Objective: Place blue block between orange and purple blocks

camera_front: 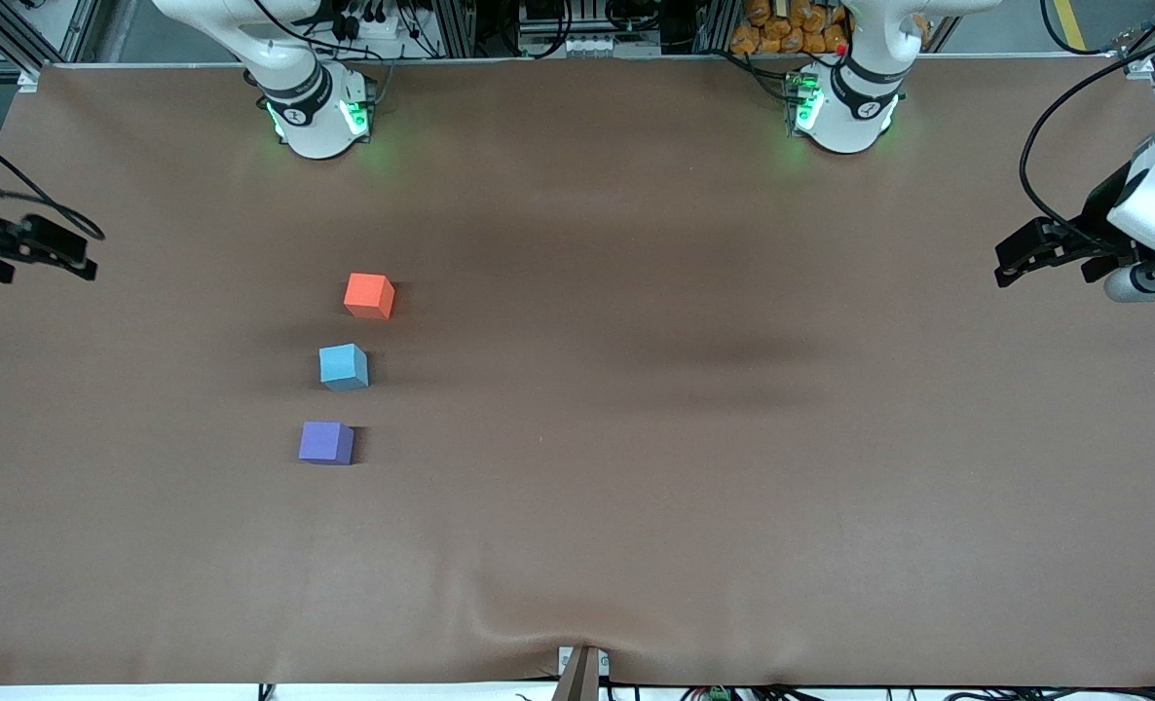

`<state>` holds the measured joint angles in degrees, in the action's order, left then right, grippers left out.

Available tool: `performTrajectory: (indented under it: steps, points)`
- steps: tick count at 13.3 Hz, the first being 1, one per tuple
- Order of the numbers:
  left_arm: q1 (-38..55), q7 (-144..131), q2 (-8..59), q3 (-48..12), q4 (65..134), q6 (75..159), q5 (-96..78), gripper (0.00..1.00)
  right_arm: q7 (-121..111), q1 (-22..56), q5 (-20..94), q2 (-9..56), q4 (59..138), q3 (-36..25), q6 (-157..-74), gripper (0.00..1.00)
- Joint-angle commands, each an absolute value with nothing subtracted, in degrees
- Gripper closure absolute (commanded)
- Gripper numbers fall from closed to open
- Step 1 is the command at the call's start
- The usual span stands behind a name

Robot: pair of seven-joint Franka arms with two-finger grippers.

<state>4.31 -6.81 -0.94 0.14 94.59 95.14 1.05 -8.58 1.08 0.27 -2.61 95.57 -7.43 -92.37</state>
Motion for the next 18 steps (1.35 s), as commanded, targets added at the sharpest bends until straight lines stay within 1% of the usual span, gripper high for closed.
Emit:
performTrajectory:
  steps: [1, 3, 8, 10, 12, 13, 14, 17, 18]
  points:
    - [3.9, -7.0, -2.0, -0.3, 94.9, 94.3, 1.2, 0.0, -9.7, 0.0, -0.7, -3.5, 95.5, -6.3, -91.2, 0.0]
    - [3.9, -7.0, -2.0, -0.3, 94.9, 94.3, 1.2, 0.0, -9.1, 0.1, -0.5, -3.5, 92.8, -6.2, -86.7, 0.0]
    - [3.9, -7.0, -2.0, -0.3, 94.7, 94.3, 1.2, 0.0, -4.7, 0.1, 0.1, -3.5, 91.8, -6.2, -82.9, 0.0]
    - [3.9, -7.0, -2.0, -0.3, 94.5, 94.3, 1.2, 0.0, -5.5, 0.0, -0.2, -4.6, 91.9, -6.4, -82.7, 0.0]
    - [3.9, -6.5, -1.6, -0.3, 93.5, 94.3, 1.3, 0.0, -5.6, -0.1, -0.5, -9.1, 96.6, -6.5, -84.1, 0.0]
    - [3.9, -6.1, -1.3, -0.2, 92.8, 94.3, 1.3, 0.0, -5.6, -0.2, -0.5, -9.8, 97.4, -6.5, -85.1, 0.0]
    - [3.9, -6.1, -1.3, 0.0, 92.6, 94.3, 1.3, 0.0, -5.7, -0.3, -0.8, -9.8, 97.4, -6.5, -85.4, 0.0]
    - [3.3, -5.9, -1.2, 0.4, 91.2, 94.3, 1.3, 0.0, -13.0, -4.8, -0.9, -9.5, 97.4, -6.5, -87.8, 0.0]
    - [3.4, -5.9, -1.3, 0.4, 91.1, 94.0, 1.3, 0.0, -12.7, -5.1, -0.9, -9.4, 97.2, -6.5, -87.6, 0.0]
